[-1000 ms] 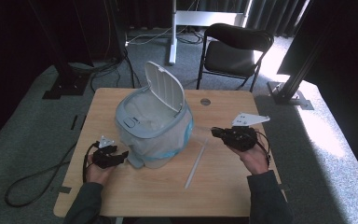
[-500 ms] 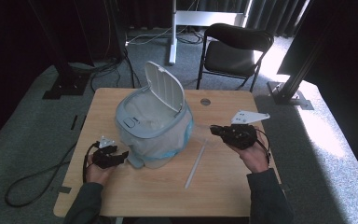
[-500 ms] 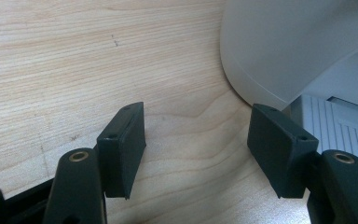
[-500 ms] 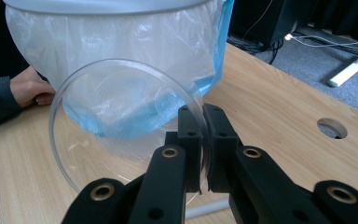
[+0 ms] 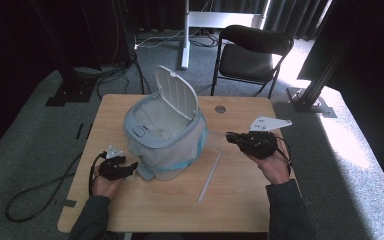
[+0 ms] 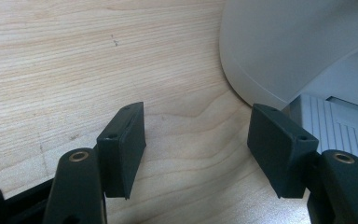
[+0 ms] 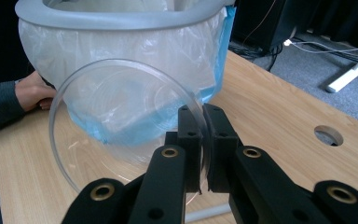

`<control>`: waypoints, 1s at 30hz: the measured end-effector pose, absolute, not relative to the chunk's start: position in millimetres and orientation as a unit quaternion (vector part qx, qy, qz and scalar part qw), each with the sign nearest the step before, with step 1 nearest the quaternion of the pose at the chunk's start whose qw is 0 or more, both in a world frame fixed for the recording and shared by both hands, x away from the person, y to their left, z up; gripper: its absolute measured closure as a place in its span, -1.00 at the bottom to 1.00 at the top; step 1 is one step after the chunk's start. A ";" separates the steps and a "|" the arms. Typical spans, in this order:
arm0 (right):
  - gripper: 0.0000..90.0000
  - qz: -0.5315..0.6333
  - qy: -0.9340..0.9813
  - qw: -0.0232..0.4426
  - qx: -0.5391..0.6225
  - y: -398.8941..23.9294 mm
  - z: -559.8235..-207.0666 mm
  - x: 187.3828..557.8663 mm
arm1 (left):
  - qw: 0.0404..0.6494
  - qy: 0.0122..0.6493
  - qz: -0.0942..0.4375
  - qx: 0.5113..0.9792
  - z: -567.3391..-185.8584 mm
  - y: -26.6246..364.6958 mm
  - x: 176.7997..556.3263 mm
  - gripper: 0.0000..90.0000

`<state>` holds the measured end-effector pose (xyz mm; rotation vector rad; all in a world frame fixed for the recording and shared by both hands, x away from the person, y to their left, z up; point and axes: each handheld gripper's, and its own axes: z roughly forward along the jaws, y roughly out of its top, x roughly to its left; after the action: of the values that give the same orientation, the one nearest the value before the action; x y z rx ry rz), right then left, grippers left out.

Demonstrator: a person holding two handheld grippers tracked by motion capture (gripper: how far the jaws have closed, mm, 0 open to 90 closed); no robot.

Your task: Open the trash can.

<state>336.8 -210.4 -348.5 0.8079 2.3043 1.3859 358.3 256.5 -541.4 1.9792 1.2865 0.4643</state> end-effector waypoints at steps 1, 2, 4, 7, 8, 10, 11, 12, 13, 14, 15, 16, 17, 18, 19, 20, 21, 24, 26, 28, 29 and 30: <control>0.92 0.488 0.809 0.166 0.284 -210.4 -348.1 337.0 | 0.359 0.499 0.180 0.768 -541.4 256.5 358.2 -0.18; 0.92 0.489 0.808 0.166 0.284 -210.5 -347.7 337.0 | 0.359 0.499 0.180 0.768 -541.3 256.4 358.2 -0.18; 0.92 0.490 0.807 0.166 0.285 -210.5 -347.1 336.8 | 0.360 0.499 0.180 0.768 -541.4 256.5 358.3 -0.18; 0.92 0.490 0.807 0.167 0.285 -210.6 -345.9 336.6 | 0.359 0.499 0.180 0.768 -541.4 256.4 358.2 -0.18; 0.91 0.491 0.806 0.167 0.285 -210.8 -345.2 336.5 | 0.359 0.499 0.180 0.768 -541.4 256.4 358.2 -0.18; 0.92 0.492 0.806 0.169 0.284 -211.1 -343.2 336.3 | 0.359 0.499 0.180 0.768 -541.4 256.5 358.2 -0.18; 0.92 0.494 0.804 0.168 0.284 -211.4 -342.1 336.2 | 0.359 0.498 0.180 0.768 -541.4 256.5 358.2 -0.18; 0.92 0.494 0.804 0.168 0.284 -211.6 -341.4 336.1 | 0.359 0.499 0.180 0.768 -541.4 256.5 358.2 -0.18; 0.92 0.494 0.804 0.168 0.284 -211.6 -341.4 336.1 | 0.359 0.499 0.180 0.768 -541.4 256.5 358.2 -0.18; 0.92 0.496 0.804 0.170 0.283 -211.8 -339.7 336.2 | 0.359 0.498 0.181 0.768 -541.4 256.5 358.2 -0.18; 0.92 0.496 0.803 0.170 0.282 -212.0 -339.1 336.2 | 0.360 0.498 0.180 0.768 -541.5 256.5 358.2 -0.18; 0.92 0.497 0.803 0.169 0.283 -212.1 -338.2 336.0 | 0.360 0.498 0.180 0.768 -541.5 256.5 358.2 -0.18; 0.92 0.498 0.802 0.169 0.282 -212.3 -337.4 335.9 | 0.360 0.498 0.180 0.768 -541.5 256.5 358.1 -0.18; 0.92 0.498 0.802 0.169 0.282 -212.3 -337.4 335.9 | 0.360 0.499 0.180 0.768 -541.5 256.4 358.1 -0.18; 0.92 0.499 0.802 0.171 0.281 -212.7 -336.2 335.8 | 0.359 0.498 0.181 0.768 -541.4 256.5 358.1 -0.18; 0.92 0.501 0.800 0.171 0.282 -212.9 -335.6 335.8 | 0.359 0.498 0.180 0.768 -541.4 256.4 358.1 -0.18; 0.91 0.506 0.797 0.169 0.282 -213.6 -333.8 335.8 | 0.359 0.499 0.180 0.768 -541.4 256.4 358.1 -0.18; 0.92 0.506 0.797 0.170 0.282 -213.5 -331.9 335.6 | 0.360 0.498 0.181 0.768 -541.5 256.5 358.1 -0.18; 0.92 0.507 0.798 0.172 0.278 -212.4 -329.3 335.7 | 0.360 0.498 0.180 0.768 -541.5 256.6 358.1 -0.18; 0.91 0.508 0.797 0.172 0.278 -212.1 -328.7 335.7 | 0.360 0.498 0.180 0.768 -541.5 256.5 358.1 -0.18; 0.92 0.510 0.796 0.173 0.276 -211.6 -326.7 336.1 | 0.360 0.498 0.180 0.768 -541.5 256.4 358.1 -0.18; 0.92 0.512 0.795 0.173 0.277 -211.4 -325.8 336.3 | 0.359 0.498 0.181 0.768 -541.4 256.4 358.1 -0.18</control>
<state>336.3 -211.4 -325.8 0.7851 2.2538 1.4522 358.1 256.4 -541.4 1.9807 1.2850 0.4655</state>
